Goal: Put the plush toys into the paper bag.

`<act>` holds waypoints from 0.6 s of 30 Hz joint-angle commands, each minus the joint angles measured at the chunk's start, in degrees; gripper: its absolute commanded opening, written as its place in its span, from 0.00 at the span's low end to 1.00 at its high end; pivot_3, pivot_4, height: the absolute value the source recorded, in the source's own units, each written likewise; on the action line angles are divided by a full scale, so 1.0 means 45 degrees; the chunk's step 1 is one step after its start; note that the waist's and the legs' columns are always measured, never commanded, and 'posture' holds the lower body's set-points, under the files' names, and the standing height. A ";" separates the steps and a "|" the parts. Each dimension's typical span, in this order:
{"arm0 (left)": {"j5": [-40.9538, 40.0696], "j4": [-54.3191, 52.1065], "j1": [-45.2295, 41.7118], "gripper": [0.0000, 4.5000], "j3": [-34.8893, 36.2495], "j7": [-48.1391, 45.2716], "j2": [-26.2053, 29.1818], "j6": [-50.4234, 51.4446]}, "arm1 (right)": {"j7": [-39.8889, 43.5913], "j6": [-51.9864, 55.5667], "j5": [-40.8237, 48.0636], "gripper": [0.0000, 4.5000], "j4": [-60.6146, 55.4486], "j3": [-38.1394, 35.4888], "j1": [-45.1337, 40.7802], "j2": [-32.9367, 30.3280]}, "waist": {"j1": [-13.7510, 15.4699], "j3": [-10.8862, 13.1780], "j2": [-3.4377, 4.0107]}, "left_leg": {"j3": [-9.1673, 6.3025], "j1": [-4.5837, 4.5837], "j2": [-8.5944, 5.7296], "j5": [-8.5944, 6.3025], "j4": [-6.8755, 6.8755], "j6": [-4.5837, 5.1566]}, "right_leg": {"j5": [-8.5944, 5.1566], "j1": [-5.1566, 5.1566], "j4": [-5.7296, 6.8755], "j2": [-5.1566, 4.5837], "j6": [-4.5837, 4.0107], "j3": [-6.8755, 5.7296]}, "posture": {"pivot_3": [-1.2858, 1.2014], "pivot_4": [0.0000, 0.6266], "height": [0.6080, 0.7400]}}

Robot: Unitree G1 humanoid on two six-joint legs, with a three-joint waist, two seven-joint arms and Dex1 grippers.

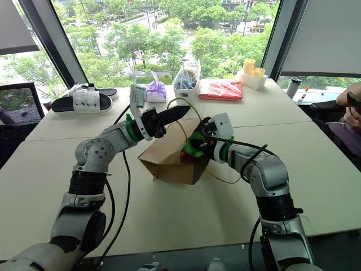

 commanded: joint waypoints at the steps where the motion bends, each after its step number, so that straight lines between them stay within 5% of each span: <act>1: -0.0332 0.0000 -0.0502 0.00 0.0726 0.0317 0.0110 -0.0142 | 0.0303 -0.0439 -0.0198 0.81 -0.0226 0.0131 -0.0241 -0.0107 | 0.0001 0.0000 0.0000 | -0.0001 0.0000 0.0000 0.0000 0.0000 0.0000 | 0.0000 0.0000 0.0000 0.0000 0.0000 0.0000 | 0.52 0.24 1.00; 3: -0.0399 0.0006 -0.0520 0.00 0.0895 0.0450 0.0129 -0.0112 | 0.0528 -0.0371 -0.0242 0.98 -0.0508 0.0287 -0.0109 -0.0334 | 0.0004 0.0000 0.0000 | 0.0000 0.0000 -0.0001 0.0000 0.0000 0.0000 | 0.0000 0.0000 -0.0001 0.0000 0.0000 -0.0001 | 0.52 0.24 1.00; 12: -0.0602 0.0435 -0.0688 0.00 0.1420 0.0904 0.0005 -0.0141 | 0.1737 0.0351 0.2005 0.98 -0.3865 -0.2436 0.1633 -0.1989 | 0.0042 0.0003 -0.0006 | -0.0004 -0.0015 -0.0008 -0.0007 -0.0001 0.0013 | -0.0001 0.0002 -0.0019 -0.0003 0.0002 -0.0006 | 0.52 0.24 1.00; 18: -0.0612 0.0600 -0.0783 0.00 0.1482 0.0803 0.0076 -0.0122 | 0.0886 0.0806 0.2693 0.98 -0.4077 -0.4946 0.2755 -0.2445 | 0.0075 0.0003 -0.0006 | 0.0001 -0.0008 -0.0001 -0.0037 0.0003 0.0065 | -0.0001 0.0004 -0.0012 0.0002 0.0002 -0.0003 | 0.52 0.24 1.00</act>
